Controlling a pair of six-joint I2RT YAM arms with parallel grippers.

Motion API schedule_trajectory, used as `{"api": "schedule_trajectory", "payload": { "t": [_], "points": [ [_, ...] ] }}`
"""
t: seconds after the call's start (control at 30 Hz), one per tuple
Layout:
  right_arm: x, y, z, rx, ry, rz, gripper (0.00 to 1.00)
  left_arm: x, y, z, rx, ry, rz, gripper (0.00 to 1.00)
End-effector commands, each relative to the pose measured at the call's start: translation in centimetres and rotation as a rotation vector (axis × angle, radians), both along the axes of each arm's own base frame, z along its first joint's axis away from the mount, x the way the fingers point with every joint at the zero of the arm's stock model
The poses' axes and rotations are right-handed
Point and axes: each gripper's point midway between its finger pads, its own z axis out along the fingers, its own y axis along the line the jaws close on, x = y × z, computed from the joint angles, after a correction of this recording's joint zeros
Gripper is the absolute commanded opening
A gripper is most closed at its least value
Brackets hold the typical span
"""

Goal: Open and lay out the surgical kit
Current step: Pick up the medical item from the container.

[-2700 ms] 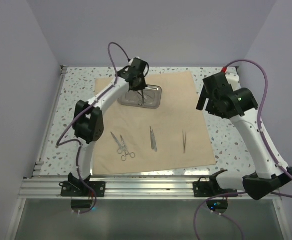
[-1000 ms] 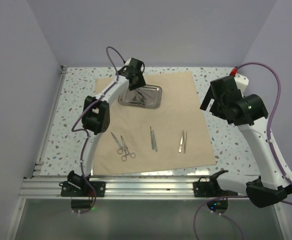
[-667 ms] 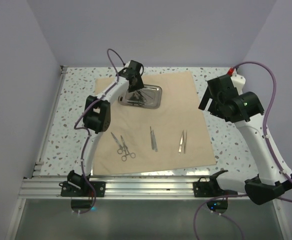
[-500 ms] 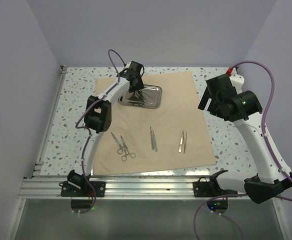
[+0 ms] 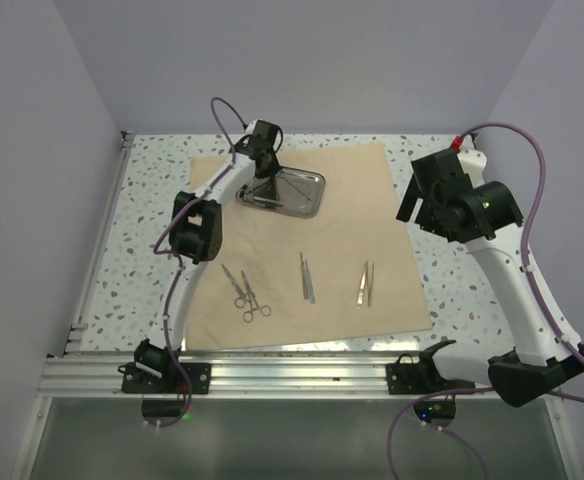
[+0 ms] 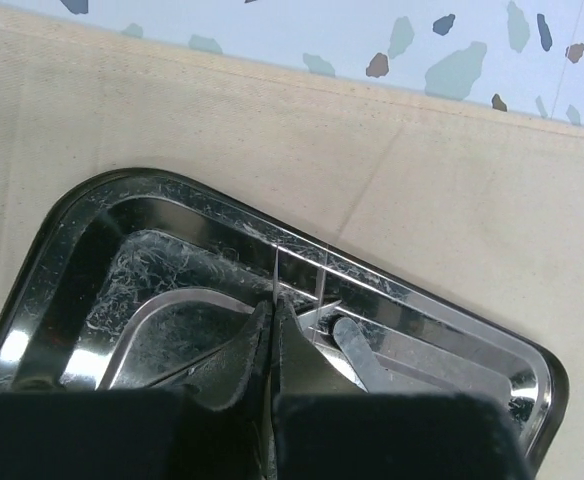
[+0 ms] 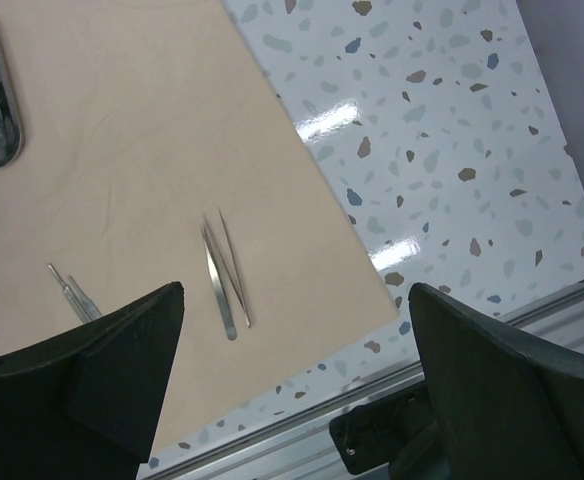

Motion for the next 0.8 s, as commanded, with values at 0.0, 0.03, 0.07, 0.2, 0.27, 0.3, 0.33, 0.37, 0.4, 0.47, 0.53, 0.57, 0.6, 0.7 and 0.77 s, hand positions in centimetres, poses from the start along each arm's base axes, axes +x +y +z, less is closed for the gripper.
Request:
{"api": "schedule_trajectory", "payload": {
  "t": [0.0, 0.03, 0.07, 0.2, 0.27, 0.3, 0.33, 0.37, 0.4, 0.47, 0.53, 0.57, 0.6, 0.7, 0.77],
  "points": [
    [-2.7, -1.9, -0.8, -0.081, 0.110, -0.011, 0.98, -0.1, 1.1, -0.1, 0.028, 0.013, -0.015, 0.00],
    [-2.6, -1.8, -0.8, -0.074, 0.105, -0.008, 0.99, -0.3, 1.3, 0.0, 0.035, 0.015, -0.021, 0.00],
    [-2.5, -1.7, -0.9, -0.073, 0.108, -0.006, 0.98, -0.4, 1.4, 0.4, 0.040, 0.012, -0.025, 0.00],
    [-2.5, -1.5, -1.1, -0.060, 0.101, 0.000, 0.98, -0.8, 2.0, 4.4, 0.059, -0.038, -0.040, 0.00],
    [-2.5, -1.3, -1.3, -0.048, 0.101, 0.004, 0.98, -1.0, 2.1, 5.8, 0.064, -0.050, -0.052, 0.00],
    [-2.6, -1.3, -1.3, -0.044, 0.098, 0.006, 0.98, -1.2, 1.9, 7.4, 0.047, -0.070, -0.067, 0.00],
    [-2.6, -1.2, -1.5, -0.038, 0.098, 0.009, 0.98, -1.2, 1.7, 8.3, 0.035, -0.082, -0.077, 0.00],
    [-2.7, -1.1, -1.6, -0.030, 0.098, 0.010, 0.98, -1.2, 1.4, 9.4, 0.020, -0.100, -0.087, 0.00],
    [-2.8, -1.1, -1.7, -0.027, 0.100, 0.011, 0.98, -1.4, 1.0, 11.3, -0.005, -0.127, -0.105, 0.00],
    [-3.0, -1.1, -1.7, -0.020, 0.093, 0.011, 0.99, -1.7, 0.5, 13.4, -0.031, -0.159, -0.120, 0.00],
    [-3.2, -1.2, -1.7, -0.018, 0.089, 0.010, 0.98, -2.4, -0.1, 15.9, -0.082, -0.185, -0.134, 0.00],
    [-3.3, -1.2, -1.6, -0.017, 0.084, 0.011, 0.98, -2.8, -0.5, 16.6, -0.101, -0.188, -0.138, 0.00],
    [-3.4, -1.5, -1.5, -0.028, 0.078, 0.003, 0.98, -3.5, -1.0, 18.1, -0.135, -0.201, -0.141, 0.00],
    [-3.6, -2.7, 0.5, -0.055, 0.023, -0.038, 0.98, -7.4, -4.9, 18.4, -0.143, -0.177, -0.195, 0.00],
    [-3.9, -3.1, 1.5, -0.063, 0.007, -0.048, 0.98, -10.3, -6.7, 15.7, -0.120, -0.117, -0.213, 0.00]
  ]
}}
